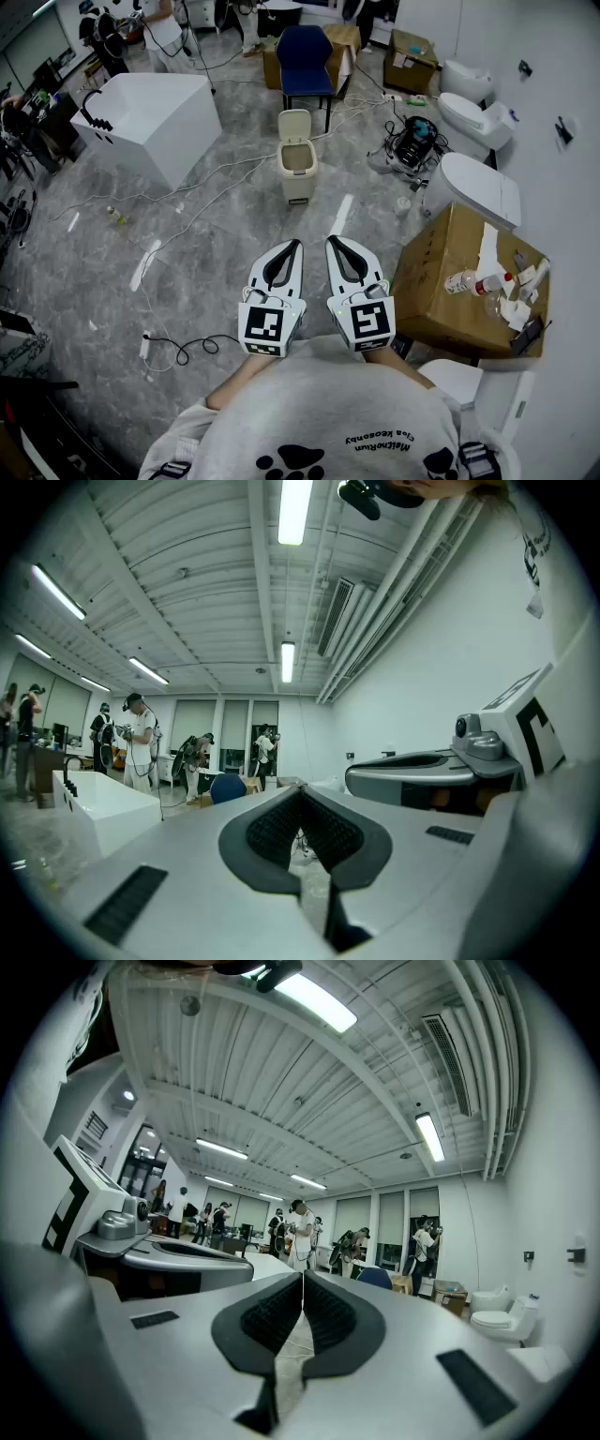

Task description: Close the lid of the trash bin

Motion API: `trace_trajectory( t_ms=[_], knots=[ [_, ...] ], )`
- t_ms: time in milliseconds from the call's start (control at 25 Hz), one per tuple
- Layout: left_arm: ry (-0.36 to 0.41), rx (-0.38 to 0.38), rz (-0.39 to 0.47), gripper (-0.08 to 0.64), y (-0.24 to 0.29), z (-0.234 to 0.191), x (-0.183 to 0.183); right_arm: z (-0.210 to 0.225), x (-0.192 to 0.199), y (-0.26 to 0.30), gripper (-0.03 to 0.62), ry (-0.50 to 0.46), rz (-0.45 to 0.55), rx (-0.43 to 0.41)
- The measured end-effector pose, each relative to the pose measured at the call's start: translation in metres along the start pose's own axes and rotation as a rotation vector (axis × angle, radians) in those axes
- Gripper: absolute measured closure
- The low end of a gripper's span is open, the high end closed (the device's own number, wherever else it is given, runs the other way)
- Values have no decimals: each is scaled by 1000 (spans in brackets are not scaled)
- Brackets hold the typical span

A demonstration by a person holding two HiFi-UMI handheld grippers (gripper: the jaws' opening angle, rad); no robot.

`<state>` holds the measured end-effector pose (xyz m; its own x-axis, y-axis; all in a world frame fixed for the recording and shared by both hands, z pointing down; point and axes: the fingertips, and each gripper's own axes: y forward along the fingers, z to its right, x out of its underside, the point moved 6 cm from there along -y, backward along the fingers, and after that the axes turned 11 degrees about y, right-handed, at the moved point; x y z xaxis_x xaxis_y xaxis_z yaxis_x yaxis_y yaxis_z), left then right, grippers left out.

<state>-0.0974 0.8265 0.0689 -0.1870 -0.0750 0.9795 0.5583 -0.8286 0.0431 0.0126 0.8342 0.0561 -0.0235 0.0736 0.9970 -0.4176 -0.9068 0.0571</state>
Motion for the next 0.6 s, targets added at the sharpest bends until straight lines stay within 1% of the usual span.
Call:
trace_trajectory(
  t_ms=[280,440,600],
  knots=[
    [-12,27,-5,540,-13,-9,17,-17,17,1,560,21,-12,35],
    [-20,33,-8,540,-10,-12,20,-9,22,-2,560,60,9,68],
    [-36,36,-12,540,-3,-19,28,1,25,8,560,83,11,86]
  ],
)
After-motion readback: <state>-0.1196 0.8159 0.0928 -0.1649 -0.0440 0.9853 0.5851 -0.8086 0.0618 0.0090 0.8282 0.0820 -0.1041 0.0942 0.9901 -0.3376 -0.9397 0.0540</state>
